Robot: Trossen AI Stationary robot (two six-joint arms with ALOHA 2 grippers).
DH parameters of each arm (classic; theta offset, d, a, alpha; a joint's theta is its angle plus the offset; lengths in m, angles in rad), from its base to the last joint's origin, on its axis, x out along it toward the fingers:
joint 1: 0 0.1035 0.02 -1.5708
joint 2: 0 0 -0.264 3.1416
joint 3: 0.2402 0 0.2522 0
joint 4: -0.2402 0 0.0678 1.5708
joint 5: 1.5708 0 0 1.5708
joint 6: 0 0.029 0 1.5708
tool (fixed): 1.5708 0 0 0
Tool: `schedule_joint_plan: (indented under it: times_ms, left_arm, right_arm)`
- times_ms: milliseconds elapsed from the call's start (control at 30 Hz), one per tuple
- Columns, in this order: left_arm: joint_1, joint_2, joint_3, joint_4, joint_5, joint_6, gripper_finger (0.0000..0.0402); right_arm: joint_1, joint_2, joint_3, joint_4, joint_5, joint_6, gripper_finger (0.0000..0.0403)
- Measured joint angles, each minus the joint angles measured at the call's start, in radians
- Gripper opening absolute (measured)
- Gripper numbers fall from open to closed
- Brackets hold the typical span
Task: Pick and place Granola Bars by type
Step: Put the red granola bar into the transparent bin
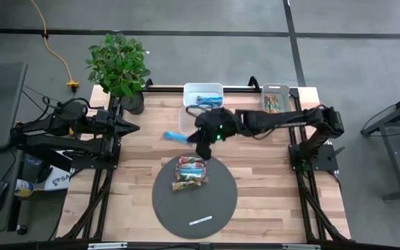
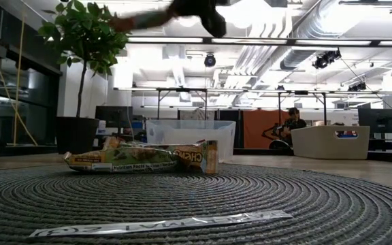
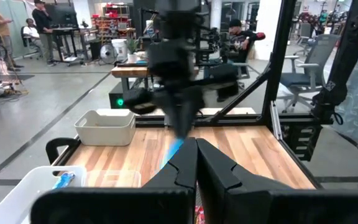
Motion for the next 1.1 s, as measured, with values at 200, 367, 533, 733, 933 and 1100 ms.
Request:
schedule_joint_plan:
  times_ms: [200,367,533,733,933,1100]
  left_arm:
    - [0.0,0.0,0.0,0.0,0.0,0.0,0.0001]
    - [0.0,0.0,0.0,0.0,0.0,0.0,0.0001]
    - [0.0,0.0,0.0,0.0,0.0,0.0,0.0001]
    - [0.0,0.0,0.0,0.0,0.0,0.0,0.0001]
    - [0.0,0.0,0.0,0.0,0.0,0.0,0.0001]
    - [0.0,0.0,0.0,0.0,0.0,0.0,0.0001]
  right_arm:
    - [-0.101,-0.023,0.0,-0.077,0.0,-0.023,0.0007]
    - [-0.166,-0.023,0.0,-0.106,-0.056,-0.072,0.0008]
    - [-0.209,-0.023,0.0,-0.167,-0.059,-0.145,0.0006]
    - [-0.255,-0.023,0.0,-0.252,-0.025,-0.27,0.0006]
    - [-0.288,-0.007,0.0,-0.28,-0.022,-0.405,0.0003]
    - [-0.302,0.042,0.0,-0.263,-0.039,-0.489,0.0003]
